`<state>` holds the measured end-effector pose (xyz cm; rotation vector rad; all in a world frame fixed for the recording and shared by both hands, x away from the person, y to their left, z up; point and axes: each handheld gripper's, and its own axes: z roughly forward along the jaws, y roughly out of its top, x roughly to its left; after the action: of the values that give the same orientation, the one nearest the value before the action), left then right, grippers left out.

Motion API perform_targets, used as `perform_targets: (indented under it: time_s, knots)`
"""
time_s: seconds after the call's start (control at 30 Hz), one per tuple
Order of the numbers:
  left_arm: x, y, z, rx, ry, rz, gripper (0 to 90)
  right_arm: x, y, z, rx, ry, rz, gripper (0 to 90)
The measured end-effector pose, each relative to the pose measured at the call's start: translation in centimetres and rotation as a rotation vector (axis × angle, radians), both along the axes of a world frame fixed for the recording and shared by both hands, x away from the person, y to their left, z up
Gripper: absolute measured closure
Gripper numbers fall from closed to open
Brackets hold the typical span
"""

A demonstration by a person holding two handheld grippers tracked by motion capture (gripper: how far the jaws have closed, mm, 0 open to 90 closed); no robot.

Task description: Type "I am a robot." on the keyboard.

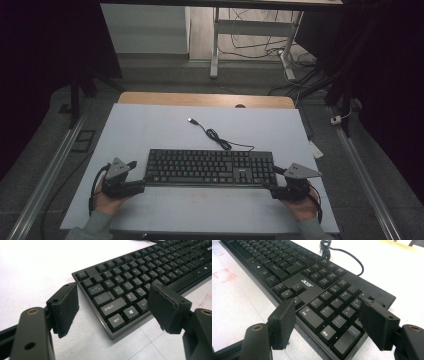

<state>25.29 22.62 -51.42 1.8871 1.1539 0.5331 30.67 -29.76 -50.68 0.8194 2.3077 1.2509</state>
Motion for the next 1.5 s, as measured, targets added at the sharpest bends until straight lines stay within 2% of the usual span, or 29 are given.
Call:
perform_targets:
  time_s: [0.53,0.63,0.67,0.8,1.1,1.2,1.33,1.47,1.5]
  knots:
    - [0.2,0.0,-0.1,-0.001,0.006,0.000,25.7,0.0,0.1,0.1,-0.001,0.004,0.001,30.0]
    - [0.4,-0.1,-0.1,-0.001,0.010,0.000,25.9,0.0,0.3,0.3,0.022,0.014,0.004,29.8]
    - [0.4,-0.1,-0.2,-0.001,0.010,0.001,26.1,0.1,0.5,0.5,0.047,0.022,0.010,29.9]
    - [0.7,-0.1,-0.3,-0.003,0.014,0.000,26.5,0.3,1.1,0.8,0.069,0.031,0.012,30.0]
    - [1.1,-0.5,-0.3,0.009,0.008,-0.009,27.2,0.9,2.7,1.0,0.048,0.023,0.015,32.4]
    - [1.3,-0.8,-0.4,0.015,0.007,-0.008,27.6,1.1,3.3,1.0,0.038,0.014,0.014,35.2]
    - [1.4,-0.8,-0.4,0.014,0.005,-0.009,27.9,1.2,4.0,1.3,0.054,-0.004,0.013,41.1]
    - [1.4,-0.7,-0.4,0.018,-0.003,-0.004,28.1,1.4,4.7,1.5,0.056,0.001,0.035,48.1]
    - [1.4,-0.6,-0.3,0.015,-0.006,-0.002,28.1,1.5,5.4,1.5,0.057,0.012,0.048,54.5]
